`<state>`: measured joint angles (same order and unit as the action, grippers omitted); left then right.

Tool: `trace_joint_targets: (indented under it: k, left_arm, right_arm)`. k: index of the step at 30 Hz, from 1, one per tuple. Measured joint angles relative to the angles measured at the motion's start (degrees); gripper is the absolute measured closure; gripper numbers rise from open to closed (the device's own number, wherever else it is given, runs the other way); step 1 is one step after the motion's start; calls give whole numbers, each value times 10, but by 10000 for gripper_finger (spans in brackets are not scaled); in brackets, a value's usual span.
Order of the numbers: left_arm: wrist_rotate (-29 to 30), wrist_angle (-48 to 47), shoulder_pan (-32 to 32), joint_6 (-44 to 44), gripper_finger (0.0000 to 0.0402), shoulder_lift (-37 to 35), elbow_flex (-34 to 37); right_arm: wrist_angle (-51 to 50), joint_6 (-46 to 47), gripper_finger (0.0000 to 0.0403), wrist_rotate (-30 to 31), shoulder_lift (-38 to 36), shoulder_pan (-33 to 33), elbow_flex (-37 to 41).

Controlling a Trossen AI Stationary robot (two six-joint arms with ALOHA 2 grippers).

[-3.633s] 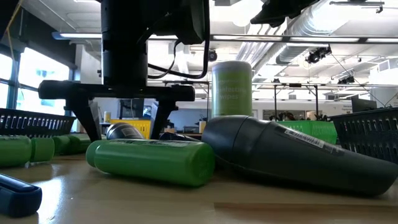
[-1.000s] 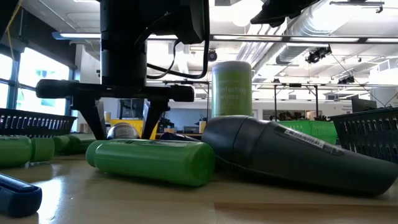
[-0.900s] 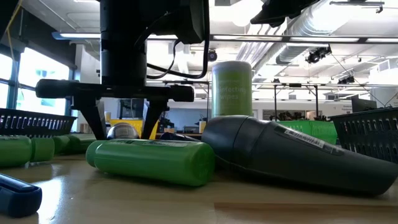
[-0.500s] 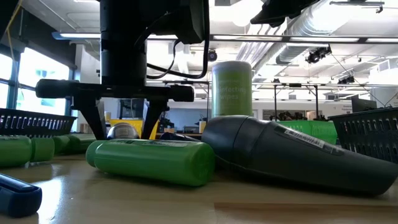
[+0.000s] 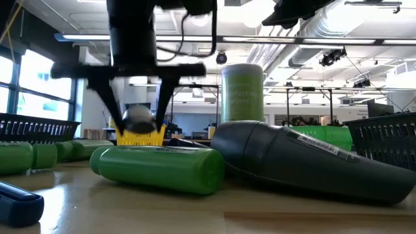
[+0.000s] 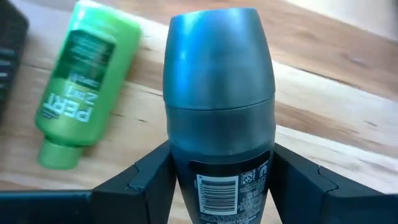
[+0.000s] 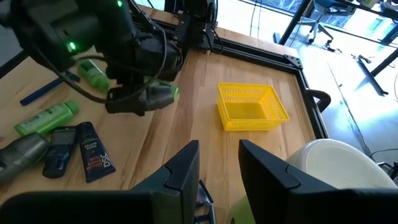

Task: Pick & Place Travel size toiletries
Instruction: Put the top deodorant into the yellow bin

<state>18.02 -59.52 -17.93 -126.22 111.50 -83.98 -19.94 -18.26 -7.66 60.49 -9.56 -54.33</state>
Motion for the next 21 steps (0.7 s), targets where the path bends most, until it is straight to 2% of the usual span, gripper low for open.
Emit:
trace_joint_targets:
  k: [6, 12, 14, 18, 21]
  left_arm:
    - [24, -66, 18, 66, 194, -2, -67]
    - [43, -186, 67, 193, 194, -8, -153]
    - [45, -241, 89, 240, 194, -8, -182]
    - [70, -294, 131, 325, 194, -8, -219]
    - [83, -303, 163, 388, 194, -9, -231]
  right_arm:
    - [4, 0, 298, 1, 0, 0, 0]
    - [37, 0, 298, 3, 0, 0, 0]
    - [46, 0, 298, 16, 0, 0, 0]
    - [48, 0, 298, 54, 0, -3, 0]
    - [47, 8, 298, 68, 0, -11, 0]
